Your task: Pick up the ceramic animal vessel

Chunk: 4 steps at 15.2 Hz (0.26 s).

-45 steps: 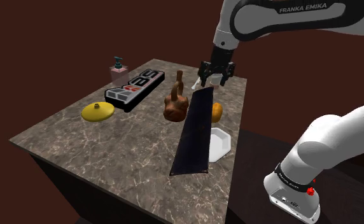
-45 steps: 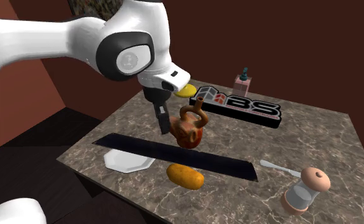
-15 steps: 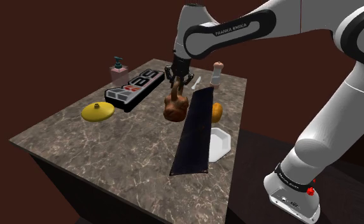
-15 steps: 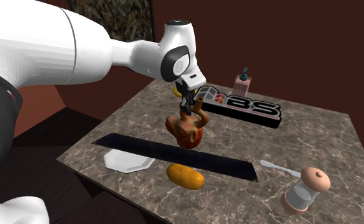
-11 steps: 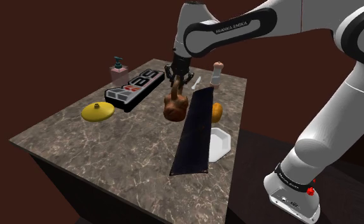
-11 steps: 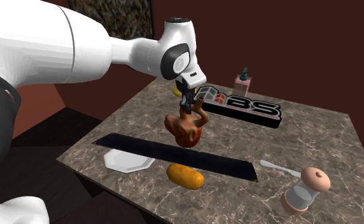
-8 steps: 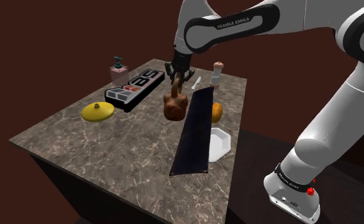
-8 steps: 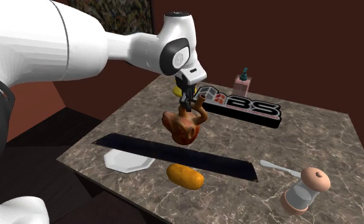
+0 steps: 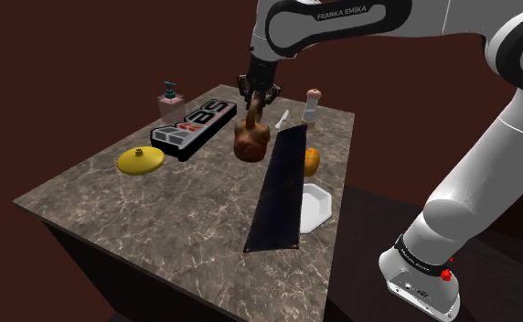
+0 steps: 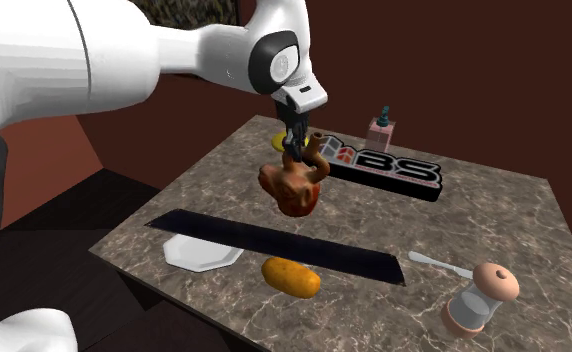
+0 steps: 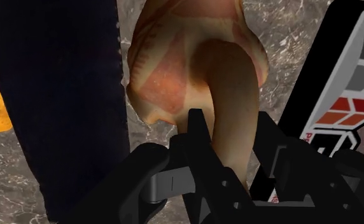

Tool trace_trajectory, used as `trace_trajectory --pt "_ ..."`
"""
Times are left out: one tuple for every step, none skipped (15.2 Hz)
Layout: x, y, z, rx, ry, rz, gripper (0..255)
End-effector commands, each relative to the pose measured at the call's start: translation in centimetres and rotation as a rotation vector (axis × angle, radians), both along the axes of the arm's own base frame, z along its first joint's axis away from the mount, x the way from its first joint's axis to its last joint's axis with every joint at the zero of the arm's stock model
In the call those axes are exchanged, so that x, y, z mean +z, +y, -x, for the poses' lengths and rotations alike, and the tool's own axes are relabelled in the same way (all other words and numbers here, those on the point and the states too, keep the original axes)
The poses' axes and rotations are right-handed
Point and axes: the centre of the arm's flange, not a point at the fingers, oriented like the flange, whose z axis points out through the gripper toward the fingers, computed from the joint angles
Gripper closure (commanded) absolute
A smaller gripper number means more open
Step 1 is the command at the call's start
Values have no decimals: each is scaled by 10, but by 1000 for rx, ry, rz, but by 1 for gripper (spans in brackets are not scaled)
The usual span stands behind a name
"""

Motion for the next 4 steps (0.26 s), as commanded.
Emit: trace_trajectory --pt "12 0 0 0 -2 0 255" --pt "17 0 0 0 -2 0 255" --pt "18 0 0 0 -2 0 255" --pt "18 0 0 0 -2 0 255"
